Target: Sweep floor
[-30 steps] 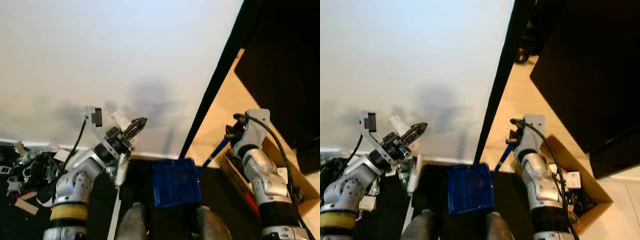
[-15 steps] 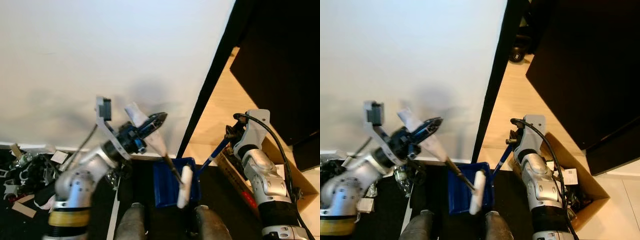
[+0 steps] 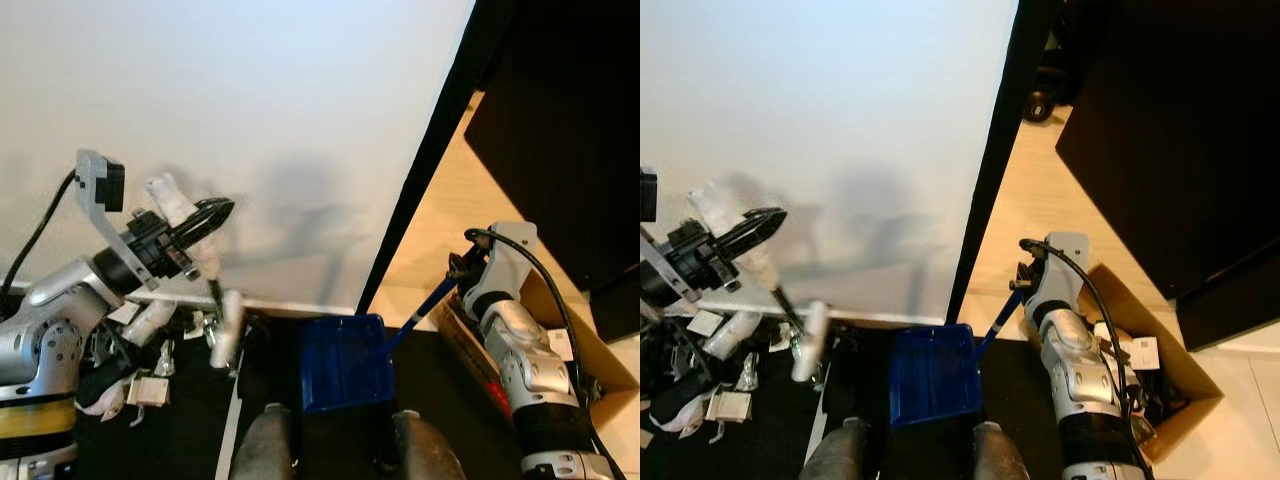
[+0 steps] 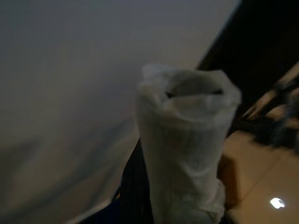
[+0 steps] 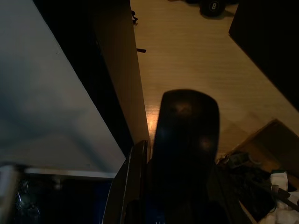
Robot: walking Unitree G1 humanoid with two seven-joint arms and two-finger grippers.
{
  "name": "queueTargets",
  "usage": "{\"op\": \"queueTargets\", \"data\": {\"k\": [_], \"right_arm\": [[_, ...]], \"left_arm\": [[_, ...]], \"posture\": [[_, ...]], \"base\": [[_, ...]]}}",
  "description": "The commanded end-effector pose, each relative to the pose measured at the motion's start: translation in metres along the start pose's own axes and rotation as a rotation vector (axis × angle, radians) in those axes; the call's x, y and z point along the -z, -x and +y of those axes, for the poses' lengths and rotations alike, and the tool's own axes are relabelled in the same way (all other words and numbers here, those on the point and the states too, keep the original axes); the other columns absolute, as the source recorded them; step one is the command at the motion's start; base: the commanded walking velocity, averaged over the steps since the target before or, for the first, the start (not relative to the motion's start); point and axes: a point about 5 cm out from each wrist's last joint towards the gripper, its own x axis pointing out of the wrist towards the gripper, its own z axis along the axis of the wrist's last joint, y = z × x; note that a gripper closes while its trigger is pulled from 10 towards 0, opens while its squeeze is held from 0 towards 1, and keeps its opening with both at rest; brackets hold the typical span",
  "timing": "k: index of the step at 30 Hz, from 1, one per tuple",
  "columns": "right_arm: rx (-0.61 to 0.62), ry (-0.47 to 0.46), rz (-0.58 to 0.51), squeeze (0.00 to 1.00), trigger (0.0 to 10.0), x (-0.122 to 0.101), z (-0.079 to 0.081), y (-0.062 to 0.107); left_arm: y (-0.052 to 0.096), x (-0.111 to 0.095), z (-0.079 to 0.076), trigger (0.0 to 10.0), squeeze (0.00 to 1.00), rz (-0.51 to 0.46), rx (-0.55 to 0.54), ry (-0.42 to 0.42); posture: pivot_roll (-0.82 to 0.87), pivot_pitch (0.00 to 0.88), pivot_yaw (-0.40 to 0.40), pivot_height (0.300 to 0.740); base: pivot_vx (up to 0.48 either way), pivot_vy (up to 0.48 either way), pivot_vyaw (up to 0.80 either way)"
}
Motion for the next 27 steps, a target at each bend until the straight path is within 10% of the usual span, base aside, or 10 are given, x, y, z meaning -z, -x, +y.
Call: {"op": "queueTargets", "data": {"k": [1, 14, 27], "right_arm": [[0.02, -0.014, -0.002, 0.0, 10.0, 0.003, -0.004, 0.001], [0.031, 0.006, -0.012, 0.0, 10.0, -0.004, -0.014, 0.004], [0.029, 0.024, -0.028, 0.0, 10.0, -0.012, -0.019, 0.006]], "left_arm": [[0.009, 0.008, 0.007, 10.0, 0.0, 0.052, -0.036, -0.02], [0.016, 0.095, 0.038, 10.0, 0.0, 0.116, -0.358, 0.163], [-0.014, 0.105, 0.04, 10.0, 0.0, -0.108, -0.335, 0.426]], "posture": [[0.07, 0.235, -0.037, 0.74], [0.01, 0.246, -0.061, 0.74], [-0.04, 0.255, -0.075, 0.74]], "base": [[0.0, 0.0, 0.0], [0.0, 0.0, 0.0], [0.0, 0.0, 0.0]]}}
